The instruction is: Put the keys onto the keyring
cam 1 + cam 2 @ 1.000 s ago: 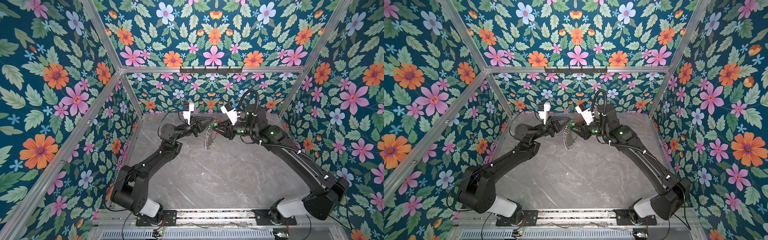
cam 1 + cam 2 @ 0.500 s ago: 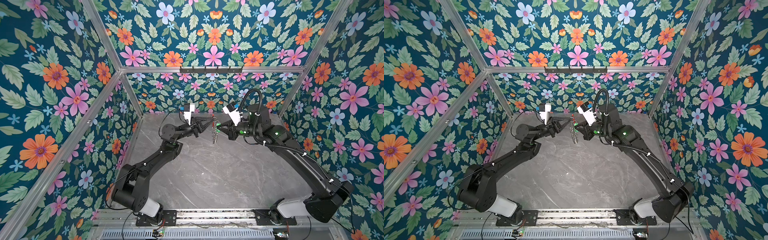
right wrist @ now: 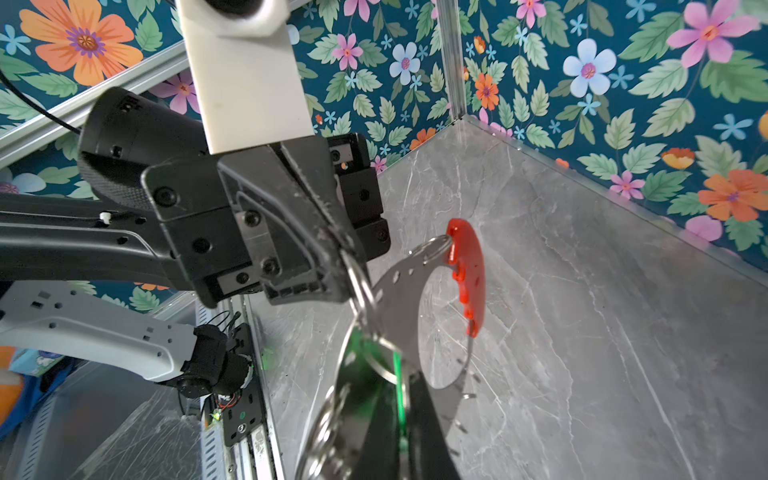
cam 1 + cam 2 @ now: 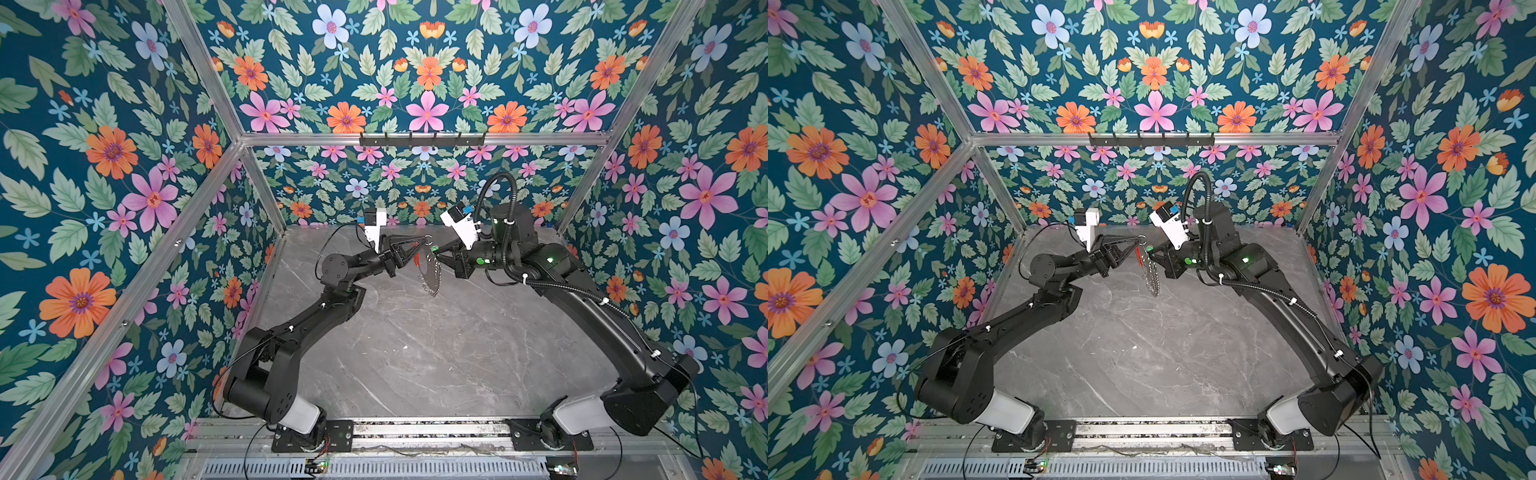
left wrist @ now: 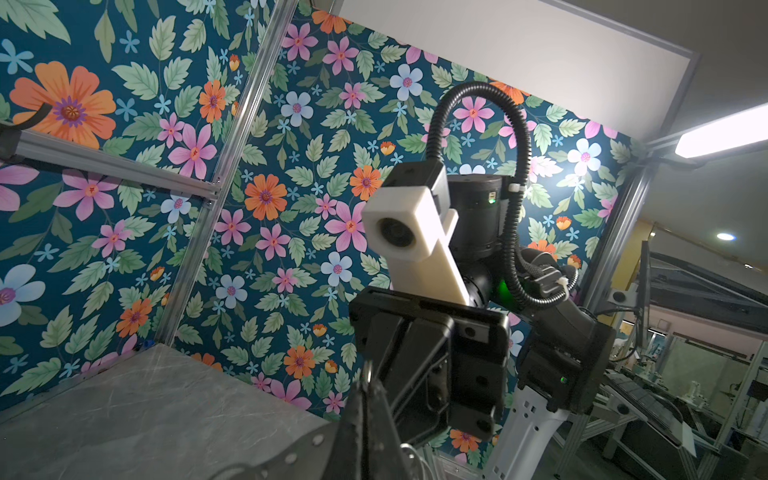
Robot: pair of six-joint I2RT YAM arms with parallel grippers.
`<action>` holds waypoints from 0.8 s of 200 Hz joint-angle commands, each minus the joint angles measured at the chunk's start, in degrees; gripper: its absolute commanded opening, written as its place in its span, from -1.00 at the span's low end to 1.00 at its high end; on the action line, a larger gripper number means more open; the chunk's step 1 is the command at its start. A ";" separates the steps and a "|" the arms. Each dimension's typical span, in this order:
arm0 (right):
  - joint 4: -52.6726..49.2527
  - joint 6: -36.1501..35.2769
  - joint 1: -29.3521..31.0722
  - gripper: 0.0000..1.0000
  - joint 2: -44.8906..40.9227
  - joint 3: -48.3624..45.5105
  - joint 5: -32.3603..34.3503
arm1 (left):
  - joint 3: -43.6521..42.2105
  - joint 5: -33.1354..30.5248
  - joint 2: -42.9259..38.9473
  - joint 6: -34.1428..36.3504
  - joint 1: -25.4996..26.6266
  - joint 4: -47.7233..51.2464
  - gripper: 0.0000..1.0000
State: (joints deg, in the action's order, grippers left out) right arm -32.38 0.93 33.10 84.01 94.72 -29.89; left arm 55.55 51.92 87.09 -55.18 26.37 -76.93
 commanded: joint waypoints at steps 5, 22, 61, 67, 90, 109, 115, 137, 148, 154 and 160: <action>-0.91 2.14 0.10 -1.00 1.74 1.60 -4.14 | -0.70 -3.99 0.01 -1.33 0.08 -8.72 -1.00; 0.04 2.96 0.10 -1.00 2.30 2.35 -4.93 | -0.79 -4.11 0.32 -1.64 0.16 -9.21 -1.00; 1.16 4.02 0.38 -1.00 3.93 4.24 -6.91 | -1.17 -4.53 1.30 -1.69 0.70 -10.48 -1.00; 1.02 4.08 0.51 -1.00 4.38 4.62 -7.17 | -1.19 -4.49 1.52 -1.69 0.78 -10.80 -1.00; 0.14 4.06 0.73 -1.00 5.78 5.80 -8.07 | -0.89 -4.59 2.26 -2.08 1.01 -11.90 -1.00; -0.02 4.01 0.71 -1.00 6.34 6.00 -8.34 | -0.58 -4.55 2.71 -2.39 1.05 -12.36 -1.00; 0.01 3.96 0.74 -1.00 6.48 5.94 -8.39 | -0.47 -4.59 2.77 -2.39 1.05 -12.37 -1.00; -0.03 3.75 0.74 -1.00 6.69 6.00 -8.26 | -0.46 -4.64 3.00 -2.47 1.07 -12.61 -1.00; -0.21 3.64 0.73 -1.00 6.76 6.00 -8.26 | -0.44 -4.70 3.19 -2.56 1.05 -12.80 -1.00; -0.38 3.49 0.73 -1.00 6.76 5.96 -8.17 | -0.44 -4.65 3.27 -2.65 1.10 -13.02 -1.00; -0.68 3.23 0.74 -1.00 6.78 5.94 -7.93 | -0.54 -4.64 3.38 -2.70 1.07 -13.22 -1.00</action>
State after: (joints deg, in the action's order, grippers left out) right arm -32.53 4.58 33.63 90.56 100.44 -36.88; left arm 54.57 46.78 90.30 -57.17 27.24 -85.54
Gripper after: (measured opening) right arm 0.060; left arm 0.050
